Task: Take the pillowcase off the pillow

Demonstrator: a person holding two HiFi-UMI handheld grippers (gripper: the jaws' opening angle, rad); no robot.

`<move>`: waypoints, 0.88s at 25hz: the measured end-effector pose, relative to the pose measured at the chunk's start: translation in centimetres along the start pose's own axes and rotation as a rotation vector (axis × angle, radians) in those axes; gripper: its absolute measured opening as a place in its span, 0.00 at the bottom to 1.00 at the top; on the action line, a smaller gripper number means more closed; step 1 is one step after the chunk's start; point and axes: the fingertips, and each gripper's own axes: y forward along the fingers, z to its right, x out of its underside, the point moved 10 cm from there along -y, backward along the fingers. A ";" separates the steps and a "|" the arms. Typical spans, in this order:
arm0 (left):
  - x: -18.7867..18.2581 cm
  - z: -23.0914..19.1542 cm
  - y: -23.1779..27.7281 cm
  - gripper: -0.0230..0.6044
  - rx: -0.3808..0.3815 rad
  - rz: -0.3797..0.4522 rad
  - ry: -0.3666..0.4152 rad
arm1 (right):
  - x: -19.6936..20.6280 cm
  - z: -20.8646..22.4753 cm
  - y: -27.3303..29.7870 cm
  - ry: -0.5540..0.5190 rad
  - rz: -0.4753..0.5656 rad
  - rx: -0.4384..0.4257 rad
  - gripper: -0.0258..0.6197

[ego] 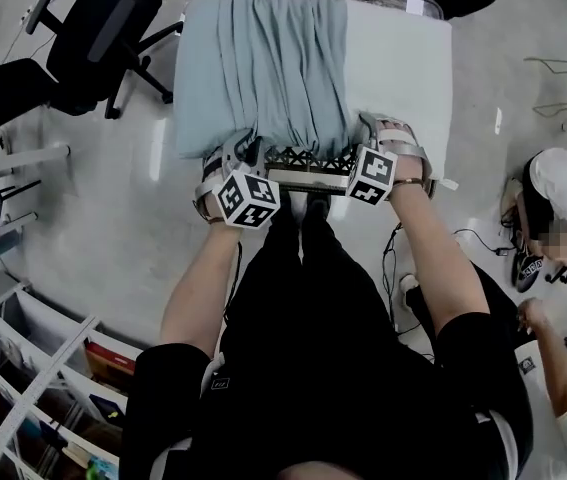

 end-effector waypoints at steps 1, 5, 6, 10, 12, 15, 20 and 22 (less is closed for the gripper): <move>0.4 -0.1 -0.4 0.11 0.000 -0.007 0.020 | 0.2 0.0 -0.3 -0.017 -0.001 0.013 0.47; 3.2 -1.3 -2.5 0.06 -0.015 -0.028 -0.013 | 1.2 0.4 -2.0 -0.043 0.009 0.030 0.35; 3.8 -2.0 -2.9 0.06 -0.018 -0.032 -0.049 | 1.4 0.6 -2.4 -0.038 0.011 0.028 0.34; 5.4 -3.6 -4.3 0.06 0.039 0.060 -0.140 | 2.2 1.3 -3.5 0.022 0.020 -0.003 0.34; 5.7 -3.5 -5.2 0.14 0.039 0.110 -0.122 | 2.0 1.6 -3.8 0.052 0.009 -0.025 0.35; 7.3 -4.3 -6.9 0.34 -0.005 0.129 -0.191 | 1.7 2.0 -4.1 0.106 -0.003 -0.053 0.36; 11.8 -6.1 -6.4 0.39 -0.041 0.013 -0.322 | 1.6 1.5 -3.3 0.139 -0.030 -0.069 0.37; 13.0 -6.1 -5.0 0.40 -0.022 -0.072 -0.278 | 1.4 1.4 -3.2 0.137 -0.045 -0.062 0.37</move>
